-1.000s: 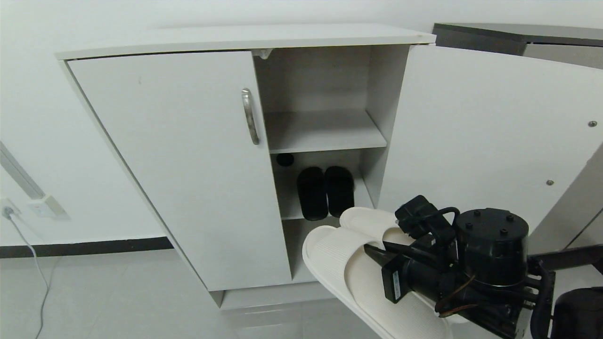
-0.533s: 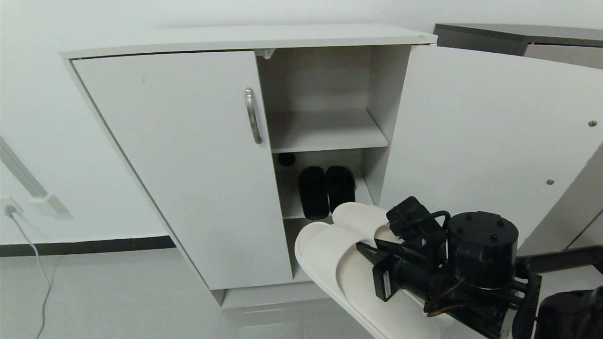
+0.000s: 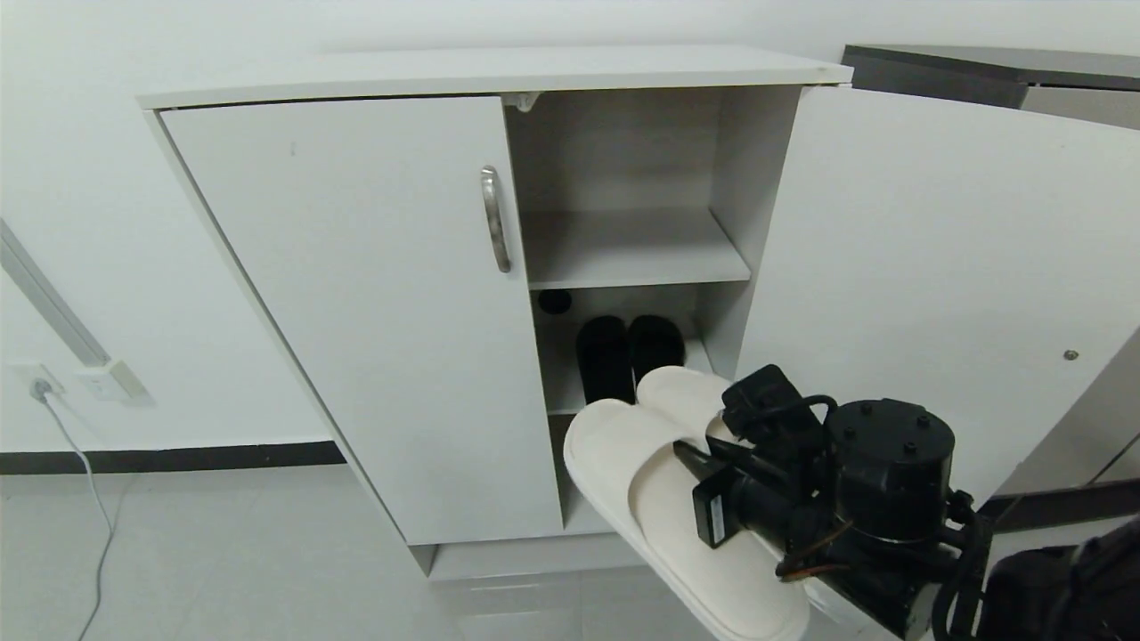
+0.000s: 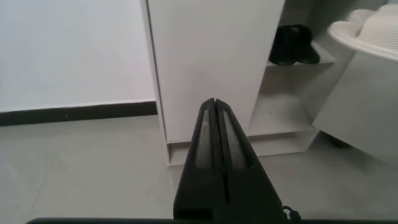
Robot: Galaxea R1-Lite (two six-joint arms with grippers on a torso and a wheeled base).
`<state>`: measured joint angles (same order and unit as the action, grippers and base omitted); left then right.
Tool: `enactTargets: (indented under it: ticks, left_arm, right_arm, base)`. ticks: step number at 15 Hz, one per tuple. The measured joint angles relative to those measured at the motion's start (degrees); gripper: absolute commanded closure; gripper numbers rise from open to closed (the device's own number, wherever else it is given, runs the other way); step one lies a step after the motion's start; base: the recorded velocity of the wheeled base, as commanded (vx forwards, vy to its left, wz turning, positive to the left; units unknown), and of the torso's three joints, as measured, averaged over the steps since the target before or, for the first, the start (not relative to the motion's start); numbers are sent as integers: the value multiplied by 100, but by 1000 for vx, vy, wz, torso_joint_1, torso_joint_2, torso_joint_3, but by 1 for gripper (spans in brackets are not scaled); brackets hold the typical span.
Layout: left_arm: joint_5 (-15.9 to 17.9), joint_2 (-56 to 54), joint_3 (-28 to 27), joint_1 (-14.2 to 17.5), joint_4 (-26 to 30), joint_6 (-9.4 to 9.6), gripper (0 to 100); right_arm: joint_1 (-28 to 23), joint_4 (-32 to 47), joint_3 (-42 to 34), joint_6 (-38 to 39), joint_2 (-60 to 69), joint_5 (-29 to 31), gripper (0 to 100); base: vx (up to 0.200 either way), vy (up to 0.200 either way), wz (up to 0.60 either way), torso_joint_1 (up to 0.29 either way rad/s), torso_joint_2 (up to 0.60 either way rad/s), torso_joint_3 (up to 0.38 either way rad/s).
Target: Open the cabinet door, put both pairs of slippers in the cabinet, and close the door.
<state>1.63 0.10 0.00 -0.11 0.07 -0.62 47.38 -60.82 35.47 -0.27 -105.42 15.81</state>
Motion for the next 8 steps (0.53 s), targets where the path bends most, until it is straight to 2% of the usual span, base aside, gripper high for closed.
enactTargets:
  ticks: [2, 3, 5, 8]
  left_arm:
    - [2, 0, 0, -5, 4, 2, 100]
    - [2, 0, 0, -7, 2, 0, 100]
    - [4, 0, 0, -7, 2, 2, 100]
    - [2, 0, 0, -7, 2, 13, 100]
  right_arm:
    - [107, 343, 435, 24, -122, 701, 100]
    - [140, 791, 837, 80, -183, 1084, 100]
    - [254, 2239, 1887, 404, -251, 1698, 100]
    - [444, 4752, 3732, 1353, -271, 2226, 100]
  base:
    - [0, 0, 0, 0, 0, 0]
    - [0, 0, 0, 0, 0, 0]
    - [0, 0, 0, 0, 0, 0]
    - [0, 0, 0, 0, 0, 0]
